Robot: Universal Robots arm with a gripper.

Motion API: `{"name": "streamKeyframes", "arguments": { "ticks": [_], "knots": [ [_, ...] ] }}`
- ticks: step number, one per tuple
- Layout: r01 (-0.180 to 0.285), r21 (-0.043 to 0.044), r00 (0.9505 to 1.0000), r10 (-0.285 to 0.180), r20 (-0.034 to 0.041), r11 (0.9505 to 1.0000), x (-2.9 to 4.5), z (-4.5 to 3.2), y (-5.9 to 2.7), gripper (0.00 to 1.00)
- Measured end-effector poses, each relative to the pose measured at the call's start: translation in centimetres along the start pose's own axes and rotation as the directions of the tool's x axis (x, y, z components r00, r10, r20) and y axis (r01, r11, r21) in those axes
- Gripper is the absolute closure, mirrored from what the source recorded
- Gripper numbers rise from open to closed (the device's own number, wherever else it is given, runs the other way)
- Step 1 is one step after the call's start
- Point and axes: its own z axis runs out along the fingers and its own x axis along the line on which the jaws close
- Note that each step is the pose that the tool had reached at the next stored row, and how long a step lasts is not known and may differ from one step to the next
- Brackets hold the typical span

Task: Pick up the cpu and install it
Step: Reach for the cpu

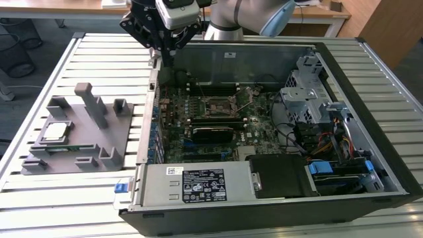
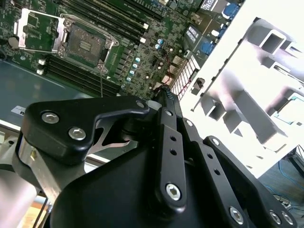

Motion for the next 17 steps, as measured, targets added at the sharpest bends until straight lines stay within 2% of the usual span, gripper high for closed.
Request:
{"name": "streamKeyframes", "arguments": {
  "ticks": [17],
  "knots": [
    [0.000,0.0001,1.0000,0.000,-0.0001,1.0000,0.90,0.13,-0.08,0.89]
  ]
}}
